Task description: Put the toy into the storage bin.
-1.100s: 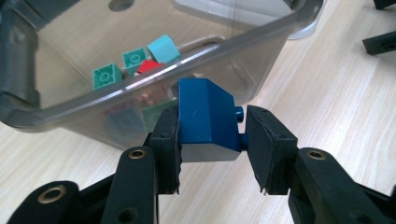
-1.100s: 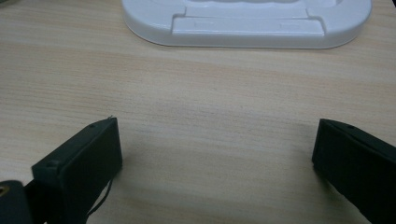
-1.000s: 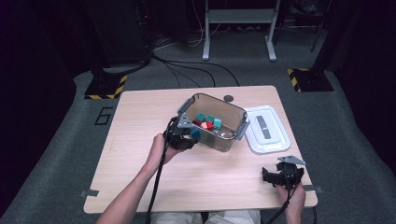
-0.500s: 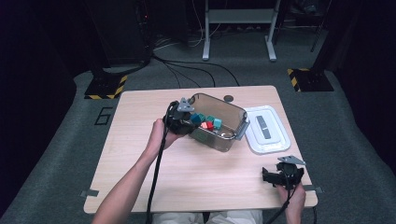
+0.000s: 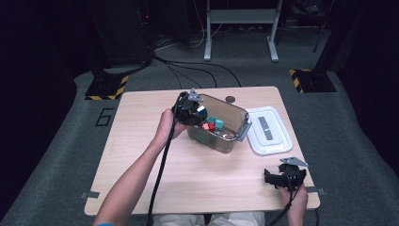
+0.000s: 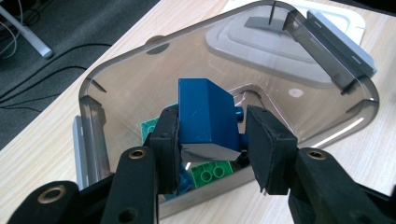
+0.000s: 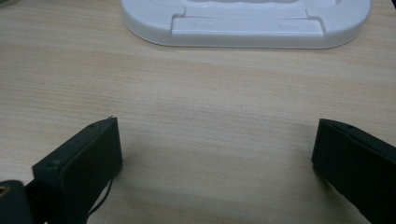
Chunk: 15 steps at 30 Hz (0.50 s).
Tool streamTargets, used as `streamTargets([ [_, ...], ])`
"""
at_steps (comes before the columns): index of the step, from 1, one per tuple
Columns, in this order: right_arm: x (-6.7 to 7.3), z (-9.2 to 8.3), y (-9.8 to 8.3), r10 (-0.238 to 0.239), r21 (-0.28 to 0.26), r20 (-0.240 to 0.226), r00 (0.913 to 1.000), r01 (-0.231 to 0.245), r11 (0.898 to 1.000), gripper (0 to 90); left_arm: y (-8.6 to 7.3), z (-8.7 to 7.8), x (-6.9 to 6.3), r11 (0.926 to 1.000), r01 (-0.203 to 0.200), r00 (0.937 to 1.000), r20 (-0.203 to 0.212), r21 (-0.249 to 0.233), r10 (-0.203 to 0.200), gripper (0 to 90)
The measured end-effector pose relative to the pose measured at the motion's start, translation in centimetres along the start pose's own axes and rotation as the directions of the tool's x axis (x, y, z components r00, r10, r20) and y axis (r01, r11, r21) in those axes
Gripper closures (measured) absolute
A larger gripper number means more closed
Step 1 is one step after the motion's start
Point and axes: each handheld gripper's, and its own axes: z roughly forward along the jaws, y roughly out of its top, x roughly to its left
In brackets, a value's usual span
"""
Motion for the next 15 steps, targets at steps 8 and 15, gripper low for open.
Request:
streamTargets([
  [8, 0.0, 0.0, 0.0, 0.0, -0.001, 0.0, 1.0, 0.0, 1.0, 1.0, 0.7, 2.2, 1.0, 0.999, 0.01, 0.9998, 0.014, 0.043, -0.011, 57.8],
  [15, 0.0, 0.0, 0.0, 0.001, -0.001, 0.0, 1.0, -0.001, 1.0, 1.1, 1.1, 4.3, 1.4, 0.9963, 0.021, 0.9994, 0.025, 0.083, -0.023, 57.4],
])
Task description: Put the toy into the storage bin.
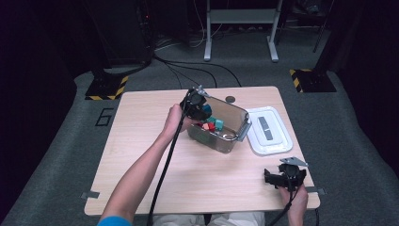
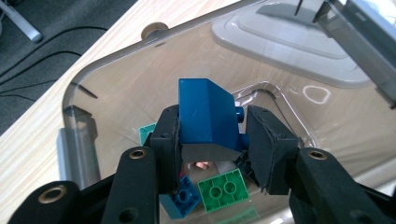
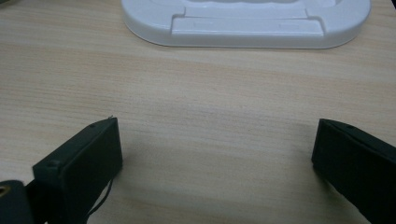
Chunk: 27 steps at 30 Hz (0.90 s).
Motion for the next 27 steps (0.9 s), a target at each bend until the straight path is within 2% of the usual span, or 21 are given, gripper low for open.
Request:
streamTargets([
  [2, 0.0, 0.0, 0.0, -0.001, 0.0, -0.001, 1.0, 0.001, 1.0, 1.1, -0.1, 0.3, 0.2, 0.9998, 0.019, 0.9998, 0.008, 0.003, -0.019, 52.9],
  [5, 0.0, 0.0, 0.0, 0.003, 0.001, 0.0, 1.0, -0.003, 1.0, 1.2, -0.4, 0.3, 0.5, 0.9986, 0.053, 0.9984, 0.018, 0.002, -0.053, 36.7],
  [11, 0.0, 0.0, 0.0, 0.003, 0.001, -0.001, 1.0, -0.003, 1.0, 1.2, -1.6, -1.5, 0.2, 0.9971, 0.065, 0.9979, 0.007, -0.04, -0.065, 22.2],
  [14, 0.0, 0.0, 0.0, 0.002, 0.001, 0.0, 1.0, -0.002, 1.0, 1.1, -2.6, -2.5, -0.1, 0.997, 0.062, 0.9981, 0.005, -0.048, -0.061, 17.6],
  [22, 0.0, 0.0, 0.0, -0.001, 0.0, 0.0, 1.0, 0.001, 1.0, 1.1, -6.0, -4.7, -0.8, 0.9955, 0.06, 0.9981, -0.008, -0.074, -0.061, 14.1],
  [27, 0.0, 0.0, 0.0, -0.001, 0.001, 0.0, 1.0, 0.001, 1.0, 1.1, -8.4, -5.3, -1.0, 0.9928, 0.086, 0.9952, -0.039, -0.084, -0.089, 8.6],
])
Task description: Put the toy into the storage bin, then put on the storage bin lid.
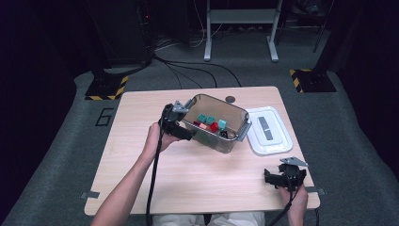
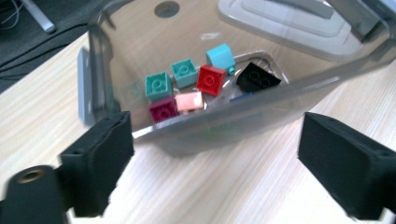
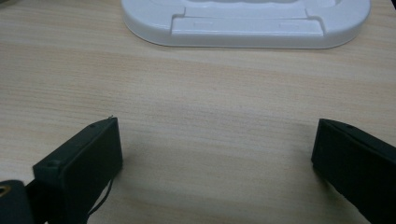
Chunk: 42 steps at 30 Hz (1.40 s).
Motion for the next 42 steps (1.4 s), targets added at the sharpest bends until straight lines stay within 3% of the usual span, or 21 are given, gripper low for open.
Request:
streamTargets([
  [4, 0.0, 0.0, 0.0, -0.001, 0.0, 0.0, 1.0, 0.001, 1.0, 1.2, -2.9, 0.2, 0.2, 0.9986, 0.051, 0.9987, -0.007, 0.01, -0.051, 0.9],
  [8, 0.0, 0.0, 0.0, 0.0, 0.0, 0.0, 1.0, 0.0, 1.0, 1.1, -6.2, 0.9, 0.6, 0.9952, 0.094, 0.9954, -0.018, 0.026, -0.094, 0.0],
  [10, 0.0, 0.0, 0.0, 0.0, 0.0, 0.0, 1.0, 0.0, 1.0, 1.2, -7.9, 1.3, 0.8, 0.9914, 0.127, 0.9917, -0.026, 0.032, -0.126, 0.0],
  [13, 0.0, 0.0, 0.0, -0.001, 0.0, 0.0, 1.0, 0.001, 1.0, 1.2, -10.1, 1.9, 1.2, 0.987, 0.146, 0.9886, -0.048, 0.068, -0.143, 0.0],
  [18, 0.0, 0.0, 0.0, 0.001, 0.0, -0.001, 1.0, -0.001, 1.0, 1.1, -13.0, 2.7, 1.4, 0.978, 0.198, 0.9783, -0.074, 0.065, -0.193, 0.0],
  [27, 0.1, -0.1, 0.0, -0.022, 0.011, -0.023, 0.9995, 0.022, 1.0, 0.4, -16.2, 3.8, 1.4, 0.9701, 0.227, 0.969, -0.118, 0.085, -0.217, 0.0],
  [30, 0.0, -0.1, 0.0, -0.031, 0.01, -0.02, 0.9993, 0.032, 0.999, 0.0, -16.8, 3.8, 1.2, 0.9719, 0.232, 0.9649, -0.136, 0.039, -0.225, 0.0],
  [33, 0.1, -0.1, 0.1, -0.026, 0.018, -0.017, 0.9995, 0.027, 0.999, 0.0, -17.0, 3.9, 1.3, 0.9727, 0.231, 0.964, -0.139, 0.019, -0.227, 0.0],
  [42, 0.1, 0.0, 0.3, -0.04, 0.029, -0.026, 0.9989, 0.041, 0.999, 0.0, -16.9, 4.0, 1.5, 0.9729, 0.23, 0.9648, -0.136, 0.021, -0.225, 0.0],
])
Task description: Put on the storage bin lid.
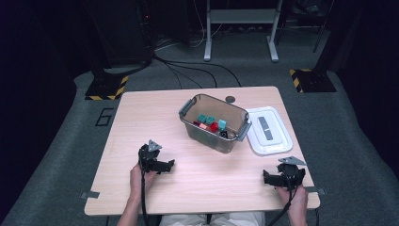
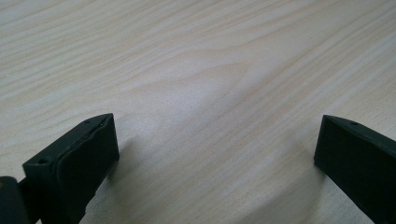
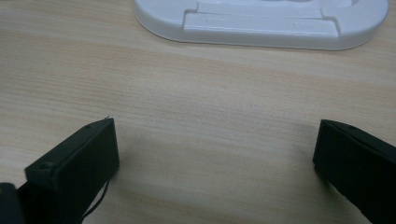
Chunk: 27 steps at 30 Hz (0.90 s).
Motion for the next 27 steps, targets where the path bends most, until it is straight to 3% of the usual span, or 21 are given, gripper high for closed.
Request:
streamTargets([
  [8, 0.1, -0.2, 0.6, -0.046, 0.0, -0.011, 0.9989, 0.046, 0.999, 0.0, 0.0, 0.0, 0.0, 1.0, 0.002, 1.0, -0.003, 0.0, -0.002, 0.0],
  [16, -0.8, -0.7, 2.8, -0.06, -0.036, -0.084, 0.9946, 0.058, 0.998, 0.0, 0.0, 0.0, 0.0, 1.0, 0.005, 1.0, -0.004, 0.001, -0.005, 0.0],
  [27, -1.4, 0.7, 6.0, -0.12, -0.041, -0.127, 0.9846, 0.116, 0.992, 0.0, 0.1, 0.1, 0.0, 1.0, 0.006, 1.0, -0.004, 0.0, -0.006, 0.0],
])
